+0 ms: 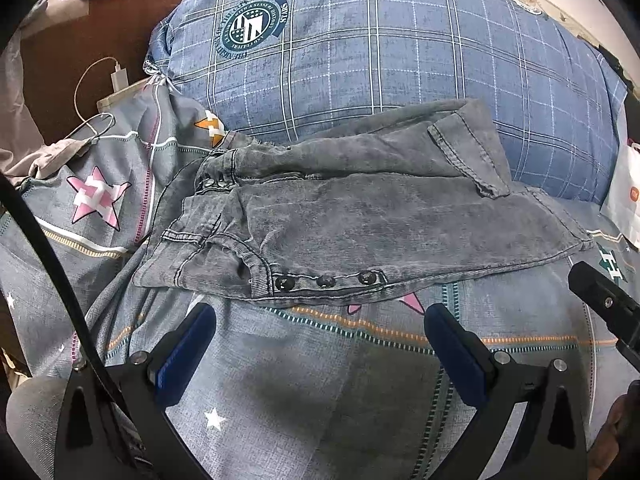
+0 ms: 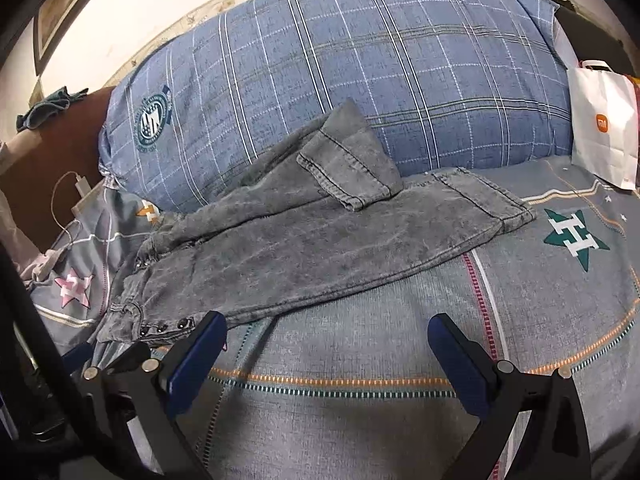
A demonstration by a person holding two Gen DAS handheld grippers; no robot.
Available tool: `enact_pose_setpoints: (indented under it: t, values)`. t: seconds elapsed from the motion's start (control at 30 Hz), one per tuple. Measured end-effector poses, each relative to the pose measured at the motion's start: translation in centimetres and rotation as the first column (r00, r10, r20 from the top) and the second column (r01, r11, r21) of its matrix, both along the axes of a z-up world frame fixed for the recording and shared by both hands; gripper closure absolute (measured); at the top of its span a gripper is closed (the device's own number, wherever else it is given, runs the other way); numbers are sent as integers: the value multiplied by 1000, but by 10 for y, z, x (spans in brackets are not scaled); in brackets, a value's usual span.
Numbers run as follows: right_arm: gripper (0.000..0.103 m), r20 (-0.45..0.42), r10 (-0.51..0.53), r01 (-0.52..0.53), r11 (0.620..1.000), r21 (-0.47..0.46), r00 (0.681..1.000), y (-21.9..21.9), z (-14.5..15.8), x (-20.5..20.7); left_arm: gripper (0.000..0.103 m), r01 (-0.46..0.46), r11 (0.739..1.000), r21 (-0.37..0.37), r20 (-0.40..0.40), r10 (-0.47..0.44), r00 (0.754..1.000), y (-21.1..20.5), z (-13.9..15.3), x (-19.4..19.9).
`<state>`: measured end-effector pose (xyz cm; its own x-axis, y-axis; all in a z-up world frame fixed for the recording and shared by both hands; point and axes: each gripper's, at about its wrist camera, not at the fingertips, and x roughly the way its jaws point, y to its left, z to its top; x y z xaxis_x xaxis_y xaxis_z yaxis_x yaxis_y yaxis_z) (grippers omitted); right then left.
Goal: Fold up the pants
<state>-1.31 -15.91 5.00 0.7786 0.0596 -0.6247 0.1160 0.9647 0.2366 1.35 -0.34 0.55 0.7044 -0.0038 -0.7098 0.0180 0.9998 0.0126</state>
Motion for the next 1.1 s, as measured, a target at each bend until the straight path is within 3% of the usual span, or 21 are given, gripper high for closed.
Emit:
enact_pose_setpoints:
  t: [0.27,0.4,0.97,1.1]
  values:
    - [1,-22,-20,21,998,56,1000,-6,-2,0,0,-2,1000,-2,-1,2,1000,-2,0,-1]
    - [1,-24,-35,35,999,10,999,-6,-1,-2,0,2,1000,0,-1,-2,1000,-3,0,-2]
    - [1,-23,-37,38,999,19,999,-8,-2,-1,0,-4,1000,-5,-2,4,1000,-2,2,-2]
    - [1,-28,-39,39,999,13,999,-9,-3,0,0,11,997,-73,-68,-16,998,5,-3,8]
